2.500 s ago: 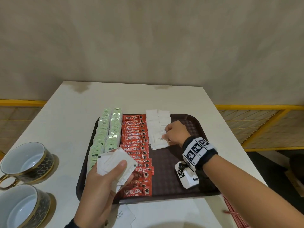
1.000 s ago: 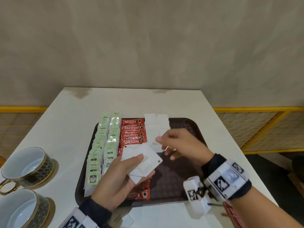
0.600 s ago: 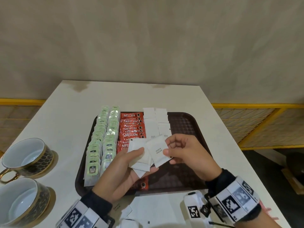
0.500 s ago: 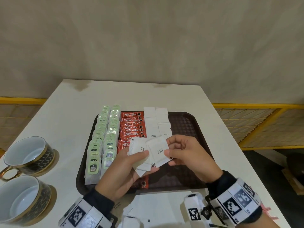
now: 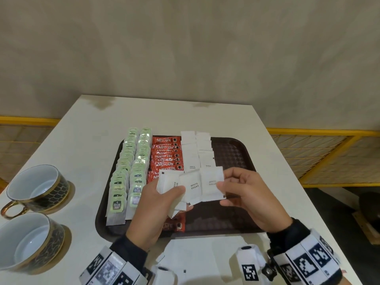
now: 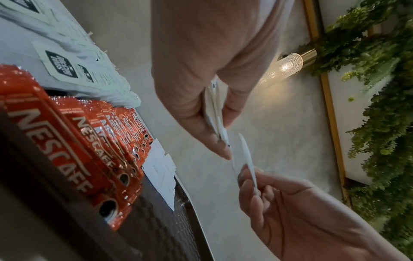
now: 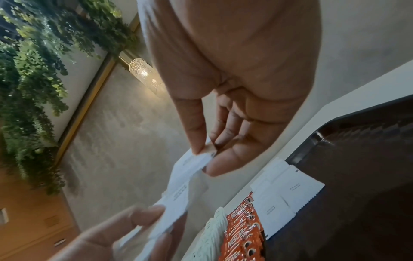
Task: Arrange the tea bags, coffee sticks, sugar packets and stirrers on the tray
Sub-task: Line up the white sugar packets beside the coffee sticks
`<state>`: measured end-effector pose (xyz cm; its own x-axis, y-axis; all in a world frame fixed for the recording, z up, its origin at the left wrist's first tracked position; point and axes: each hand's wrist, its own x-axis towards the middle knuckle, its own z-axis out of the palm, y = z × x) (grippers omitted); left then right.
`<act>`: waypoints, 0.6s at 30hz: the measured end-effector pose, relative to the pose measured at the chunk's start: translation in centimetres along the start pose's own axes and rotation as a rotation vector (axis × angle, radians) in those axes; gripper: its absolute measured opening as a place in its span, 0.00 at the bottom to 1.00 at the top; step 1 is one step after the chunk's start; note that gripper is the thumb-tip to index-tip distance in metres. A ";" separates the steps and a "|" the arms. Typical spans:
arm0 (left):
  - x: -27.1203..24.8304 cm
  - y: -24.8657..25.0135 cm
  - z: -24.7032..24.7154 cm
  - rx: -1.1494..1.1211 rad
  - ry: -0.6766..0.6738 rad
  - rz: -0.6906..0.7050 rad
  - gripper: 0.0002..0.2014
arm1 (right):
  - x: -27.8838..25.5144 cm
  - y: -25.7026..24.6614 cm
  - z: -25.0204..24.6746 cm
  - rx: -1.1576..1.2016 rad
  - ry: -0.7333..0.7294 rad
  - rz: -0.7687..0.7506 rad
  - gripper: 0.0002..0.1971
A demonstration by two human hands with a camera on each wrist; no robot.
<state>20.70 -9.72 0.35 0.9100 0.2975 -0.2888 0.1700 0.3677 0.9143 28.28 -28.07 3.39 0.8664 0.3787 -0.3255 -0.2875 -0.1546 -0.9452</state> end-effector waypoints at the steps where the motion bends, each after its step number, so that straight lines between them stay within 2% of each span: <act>1: 0.0 -0.1 0.0 0.015 -0.004 0.003 0.12 | 0.0 0.1 0.3 -0.035 -0.020 0.010 0.04; 5: 0.0 -0.2 -0.1 0.057 -0.011 0.012 0.12 | 0.9 0.8 1.5 -0.158 0.002 -0.022 0.04; 10: 0.1 -0.4 -0.7 0.049 0.018 0.003 0.12 | 2.1 0.8 1.9 -0.203 -0.107 0.025 0.07; 12: 0.5 -0.8 -1.1 0.049 0.107 0.035 0.11 | 3.1 0.6 2.2 -0.234 -0.048 0.034 0.06; 15: 0.9 -1.1 -1.6 0.035 0.228 0.086 0.11 | 6.1 0.5 2.1 -0.348 0.131 0.034 0.03; 18: 1.0 -1.2 -1.8 0.039 0.252 0.093 0.10 | 9.1 0.8 2.4 -0.461 0.234 0.065 0.02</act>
<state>20.73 -8.23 -1.56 0.8003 0.5402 -0.2601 0.1088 0.2956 0.9491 34.91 -22.56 -0.41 0.9359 0.1494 -0.3190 -0.1797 -0.5765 -0.7971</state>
